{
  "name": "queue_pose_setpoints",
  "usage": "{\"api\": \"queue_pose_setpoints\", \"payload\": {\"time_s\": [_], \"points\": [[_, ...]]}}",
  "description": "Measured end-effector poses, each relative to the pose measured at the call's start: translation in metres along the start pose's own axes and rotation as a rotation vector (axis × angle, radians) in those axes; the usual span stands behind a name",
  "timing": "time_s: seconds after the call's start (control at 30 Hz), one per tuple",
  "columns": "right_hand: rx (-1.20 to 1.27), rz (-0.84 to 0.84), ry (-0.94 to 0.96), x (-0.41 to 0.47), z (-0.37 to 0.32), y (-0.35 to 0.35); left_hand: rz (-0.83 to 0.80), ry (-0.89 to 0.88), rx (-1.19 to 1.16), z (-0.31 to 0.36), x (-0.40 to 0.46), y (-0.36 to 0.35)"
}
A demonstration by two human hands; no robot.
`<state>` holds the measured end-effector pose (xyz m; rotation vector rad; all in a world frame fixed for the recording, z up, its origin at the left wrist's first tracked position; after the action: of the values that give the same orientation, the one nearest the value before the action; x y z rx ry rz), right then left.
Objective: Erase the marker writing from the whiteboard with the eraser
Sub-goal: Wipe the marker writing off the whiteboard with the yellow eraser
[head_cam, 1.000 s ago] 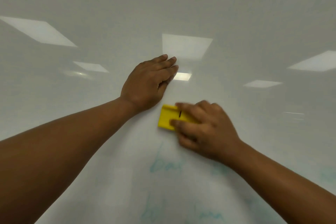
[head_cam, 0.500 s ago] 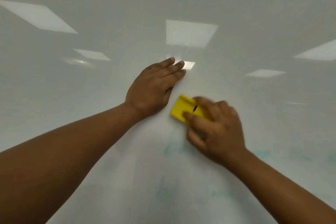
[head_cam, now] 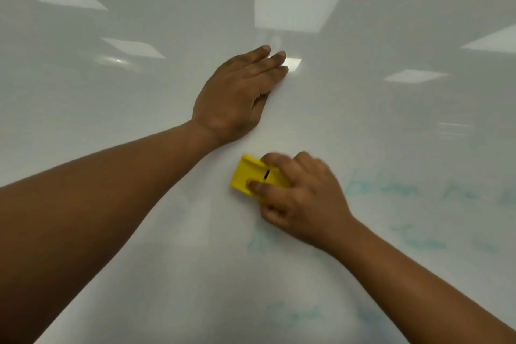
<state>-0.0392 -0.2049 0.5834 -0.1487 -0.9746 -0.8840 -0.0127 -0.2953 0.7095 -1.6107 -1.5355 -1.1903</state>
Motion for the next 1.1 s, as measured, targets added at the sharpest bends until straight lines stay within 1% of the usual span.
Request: {"api": "queue_pose_setpoints", "payload": {"time_s": [0.1, 0.13, 0.17, 0.23, 0.27, 0.3, 0.33, 0.4, 0.43, 0.47, 0.5, 0.57, 0.6, 0.63, 0.7, 0.73, 0.77, 0.8, 0.87, 0.97, 1.03, 1.1], "points": [[-0.018, 0.107, -0.217, 0.005, 0.038, 0.019, 0.004, -0.015, 0.022, 0.001, -0.001, 0.001], [-0.023, 0.115, -0.211, 0.001, 0.033, 0.018, -0.001, -0.024, 0.036, 0.003, -0.001, 0.001], [-0.024, 0.09, -0.137, -0.003, 0.019, 0.011, -0.01, -0.033, 0.053, 0.004, -0.003, 0.001], [-0.012, -0.009, 0.068, -0.013, -0.013, -0.002, -0.03, -0.063, 0.087, 0.009, -0.006, -0.001], [-0.022, -0.027, 0.1, -0.015, -0.013, -0.002, -0.042, -0.093, 0.095, 0.011, -0.007, -0.002], [-0.036, -0.012, 0.055, -0.013, 0.001, 0.002, -0.051, -0.126, 0.1, 0.014, -0.007, -0.003], [-0.046, 0.039, -0.06, -0.009, 0.022, 0.011, -0.058, -0.158, 0.105, 0.017, -0.007, -0.004], [-0.019, 0.187, -0.409, -0.01, 0.066, 0.032, -0.061, -0.192, 0.11, 0.02, -0.007, -0.004], [-0.008, 0.234, -0.528, -0.015, 0.073, 0.036, -0.056, -0.193, 0.107, 0.02, -0.006, -0.003], [-0.023, 0.252, -0.547, -0.018, 0.067, 0.034, -0.048, -0.188, 0.102, 0.019, -0.007, -0.002], [-0.041, 0.234, -0.483, -0.018, 0.051, 0.029, -0.038, -0.181, 0.097, 0.019, -0.007, -0.001], [-0.056, 0.144, -0.277, -0.02, 0.023, 0.018, -0.017, -0.17, 0.092, 0.018, -0.008, 0.0], [-0.06, 0.124, -0.244, -0.024, 0.028, 0.019, -0.01, -0.161, 0.088, 0.019, -0.008, 0.0], [-0.069, 0.149, -0.285, -0.028, 0.044, 0.025, -0.003, -0.147, 0.085, 0.019, -0.009, -0.001], [-0.083, 0.293, -0.503, -0.044, 0.09, 0.046, 0.019, -0.123, 0.096, 0.022, -0.011, -0.003], [-0.077, 0.359, -0.612, -0.055, 0.109, 0.056, 0.029, -0.135, 0.102, 0.029, -0.013, -0.006], [-0.073, 0.41, -0.68, -0.062, 0.118, 0.06, 0.027, -0.163, 0.106, 0.037, -0.015, -0.01], [-0.083, 0.449, -0.696, -0.065, 0.118, 0.061, 0.01, -0.194, 0.108, 0.046, -0.016, -0.015], [-0.088, 0.464, -0.625, -0.06, 0.101, 0.055, -0.02, -0.224, 0.117, 0.06, -0.016, -0.025], [-0.008, 0.368, -0.497, -0.059, 0.082, 0.041, -0.028, -0.195, 0.126, 0.066, -0.01, -0.03], [0.011, 0.359, -0.52, -0.072, 0.094, 0.047, -0.041, -0.164, 0.128, 0.068, -0.007, -0.033], [0.029, 0.426, -0.63, -0.088, 0.117, 0.06, -0.042, -0.116, 0.105, 0.072, -0.005, -0.037]]}}
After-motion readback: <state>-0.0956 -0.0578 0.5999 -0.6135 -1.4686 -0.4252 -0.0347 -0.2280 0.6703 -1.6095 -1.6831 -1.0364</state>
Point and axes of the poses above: each hand's wrist, its own x-axis towards the middle knuckle, its own y-axis out of the back of the hand, z = x × y, the point moved 9 cm from there along x, towards the middle knuckle, and after that the axes turned 6 degrees about -x, right-handed, at the moved point
